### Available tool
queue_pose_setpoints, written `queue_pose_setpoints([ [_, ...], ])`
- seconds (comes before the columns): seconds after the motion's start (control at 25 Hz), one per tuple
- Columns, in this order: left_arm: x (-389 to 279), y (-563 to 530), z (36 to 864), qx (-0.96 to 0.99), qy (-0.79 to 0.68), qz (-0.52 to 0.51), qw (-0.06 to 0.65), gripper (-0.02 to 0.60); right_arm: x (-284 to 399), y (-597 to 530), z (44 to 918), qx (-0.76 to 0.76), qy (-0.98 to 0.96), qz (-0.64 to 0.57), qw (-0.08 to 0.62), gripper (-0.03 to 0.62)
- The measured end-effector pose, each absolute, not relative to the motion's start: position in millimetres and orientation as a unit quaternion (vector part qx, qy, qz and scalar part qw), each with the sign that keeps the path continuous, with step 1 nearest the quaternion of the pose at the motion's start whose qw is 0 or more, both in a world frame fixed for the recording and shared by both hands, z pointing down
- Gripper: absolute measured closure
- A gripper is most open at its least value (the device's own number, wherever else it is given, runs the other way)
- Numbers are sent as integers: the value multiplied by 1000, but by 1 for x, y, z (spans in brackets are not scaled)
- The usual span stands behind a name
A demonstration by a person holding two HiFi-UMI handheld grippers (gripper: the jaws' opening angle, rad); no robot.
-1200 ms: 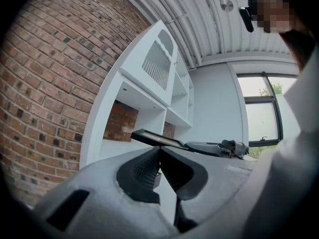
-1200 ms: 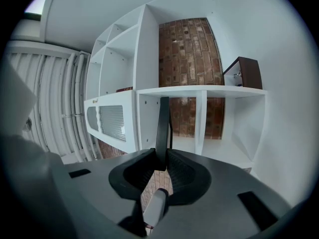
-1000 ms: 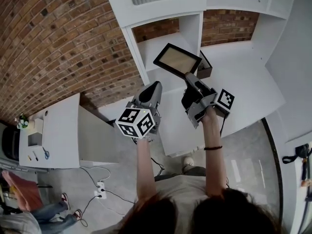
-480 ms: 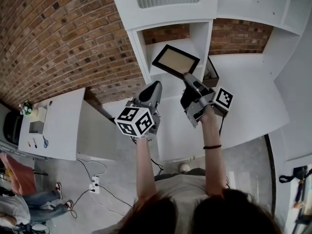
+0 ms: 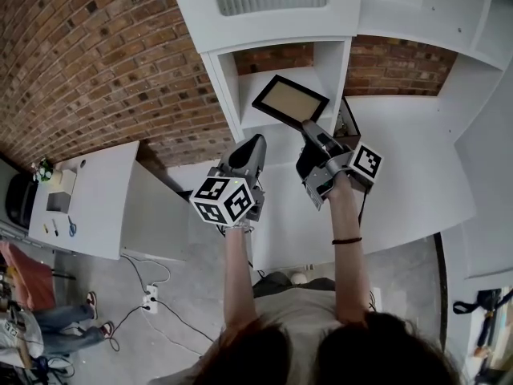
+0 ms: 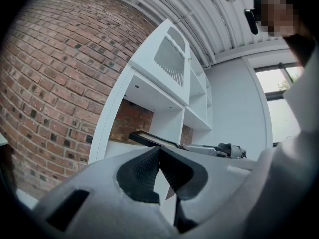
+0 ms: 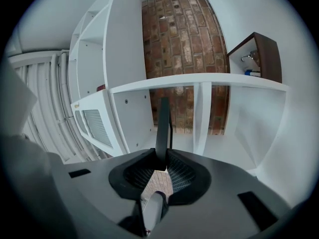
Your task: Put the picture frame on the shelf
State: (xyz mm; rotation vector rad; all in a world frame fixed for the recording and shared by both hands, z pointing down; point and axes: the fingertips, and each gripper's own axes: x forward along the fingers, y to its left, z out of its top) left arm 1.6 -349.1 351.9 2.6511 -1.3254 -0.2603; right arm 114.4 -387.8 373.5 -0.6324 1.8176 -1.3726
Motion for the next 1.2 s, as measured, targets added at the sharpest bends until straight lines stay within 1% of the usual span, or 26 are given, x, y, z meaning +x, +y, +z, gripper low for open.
queue_pose_setpoints([
  [0.44, -13, -370, 355, 883, -452, -82, 95, 571, 101, -412, 380, -249, 702, -550, 378, 522],
  [1.2, -3, -403, 372, 887, -443, -54, 116, 571, 96, -447, 396, -255, 677, -575, 382, 522],
])
